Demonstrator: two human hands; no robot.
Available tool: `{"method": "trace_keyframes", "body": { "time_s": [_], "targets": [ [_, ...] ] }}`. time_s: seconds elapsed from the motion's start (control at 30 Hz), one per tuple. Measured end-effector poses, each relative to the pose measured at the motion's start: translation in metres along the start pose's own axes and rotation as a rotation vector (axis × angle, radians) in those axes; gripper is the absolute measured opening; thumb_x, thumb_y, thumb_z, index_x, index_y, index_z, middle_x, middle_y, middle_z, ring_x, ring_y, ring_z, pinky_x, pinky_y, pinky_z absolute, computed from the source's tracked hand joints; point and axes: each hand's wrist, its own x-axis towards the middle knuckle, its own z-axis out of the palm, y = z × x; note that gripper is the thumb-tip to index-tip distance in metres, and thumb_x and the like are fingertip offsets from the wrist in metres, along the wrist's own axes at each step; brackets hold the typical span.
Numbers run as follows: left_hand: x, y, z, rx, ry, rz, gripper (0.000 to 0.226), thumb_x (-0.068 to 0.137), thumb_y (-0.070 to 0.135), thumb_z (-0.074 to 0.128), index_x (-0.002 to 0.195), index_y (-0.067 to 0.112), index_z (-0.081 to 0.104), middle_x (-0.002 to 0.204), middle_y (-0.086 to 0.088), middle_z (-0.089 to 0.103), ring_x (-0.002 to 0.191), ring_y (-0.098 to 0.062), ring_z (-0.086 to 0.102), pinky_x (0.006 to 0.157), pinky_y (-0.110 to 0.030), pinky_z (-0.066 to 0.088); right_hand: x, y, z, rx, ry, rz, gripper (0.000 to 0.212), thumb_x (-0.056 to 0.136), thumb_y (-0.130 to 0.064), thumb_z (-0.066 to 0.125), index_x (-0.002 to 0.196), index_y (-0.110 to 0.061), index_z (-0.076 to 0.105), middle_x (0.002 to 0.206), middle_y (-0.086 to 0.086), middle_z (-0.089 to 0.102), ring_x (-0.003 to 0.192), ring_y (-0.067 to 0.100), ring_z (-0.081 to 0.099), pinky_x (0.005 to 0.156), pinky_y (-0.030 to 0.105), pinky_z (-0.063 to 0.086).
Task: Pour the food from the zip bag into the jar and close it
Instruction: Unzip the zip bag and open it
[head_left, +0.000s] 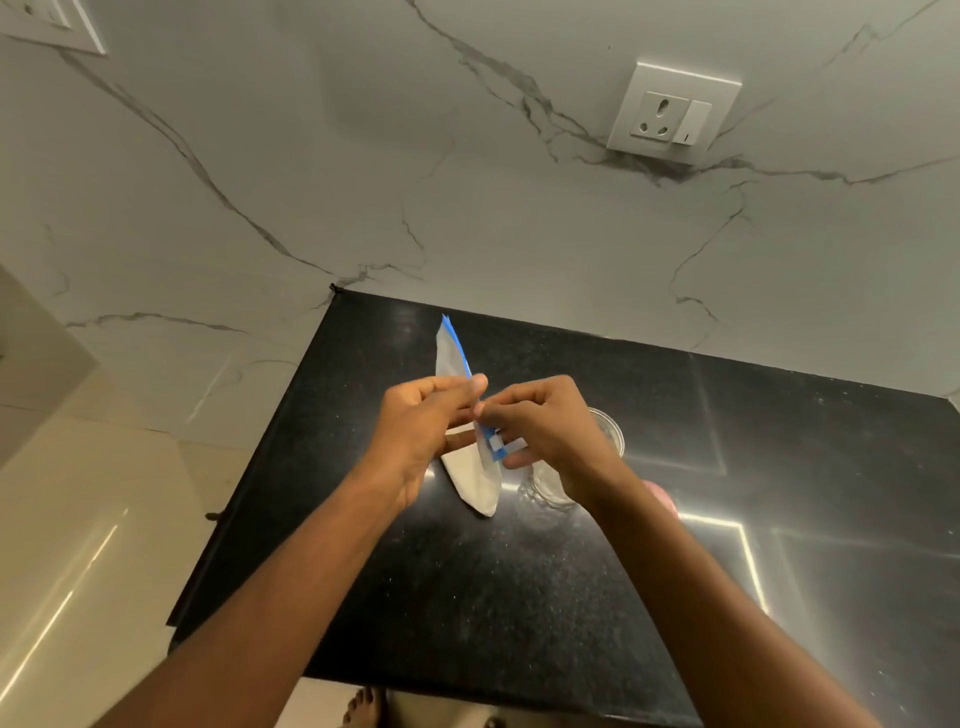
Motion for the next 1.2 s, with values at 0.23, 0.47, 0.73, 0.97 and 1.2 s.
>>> {"method": "trace_keyframes", "body": {
  "time_s": [0.23, 0.47, 0.73, 0.97, 1.2],
  "targets": [
    [-0.005, 0.004, -0.015, 0.009, -0.008, -0.060, 0.016, 0.093, 0.023, 0.079, 0.107, 0.014, 0.082, 0.096, -0.006, 0.084, 0.086, -0.022, 0.083, 0.069, -0.038, 0.068, -0.002, 0.003, 0.009, 0.152, -0.037, 0.140, 0.023, 0.089, -0.022, 0.081, 0.066, -0.021, 0.082, 0.071, -0.002, 0.079, 0.062, 0.008, 0.076, 0.051, 0.022, 0.058],
    [-0.009, 0.002, -0.017, 0.076, 0.028, -0.044, 0.008, 0.093, 0.029, 0.079, 0.096, 0.021, 0.080, 0.094, -0.001, 0.082, 0.085, -0.022, 0.080, 0.055, -0.028, 0.063, -0.014, 0.008, 0.010, 0.030, -0.045, -0.042, 0.005, 0.090, -0.019, 0.080, 0.089, -0.024, 0.080, 0.082, -0.003, 0.081, 0.075, 0.018, 0.079, 0.056, 0.025, 0.062],
    [-0.007, 0.018, -0.019, 0.202, -0.092, 0.015, 0.013, 0.086, 0.034, 0.083, 0.079, 0.023, 0.084, 0.078, 0.002, 0.082, 0.074, -0.012, 0.081, 0.057, -0.022, 0.061, -0.026, 0.006, 0.009, -0.491, -0.045, -0.683, 0.031, 0.086, -0.009, 0.082, 0.113, -0.023, 0.079, 0.112, -0.010, 0.069, 0.092, 0.001, 0.067, 0.077, 0.009, 0.054],
    [-0.010, 0.021, -0.025, 0.203, -0.218, -0.110, 0.020, 0.079, 0.041, 0.081, 0.078, 0.022, 0.087, 0.088, -0.005, 0.084, 0.080, -0.020, 0.083, 0.062, -0.029, 0.064, -0.024, 0.010, 0.002, -0.785, 0.054, -0.847, 0.029, 0.085, -0.012, 0.083, 0.113, -0.017, 0.081, 0.115, 0.012, 0.073, 0.101, 0.026, 0.073, 0.083, 0.029, 0.058],
    [-0.015, 0.023, -0.045, 0.140, -0.312, -0.177, 0.014, 0.093, 0.006, 0.075, 0.091, 0.014, 0.087, 0.103, -0.018, 0.083, 0.091, -0.031, 0.083, 0.067, -0.031, 0.067, -0.021, 0.022, 0.000, -0.842, 0.065, -0.843, 0.024, 0.085, -0.018, 0.083, 0.109, -0.019, 0.079, 0.118, 0.010, 0.071, 0.105, 0.024, 0.068, 0.084, 0.024, 0.051]
  ]
}}
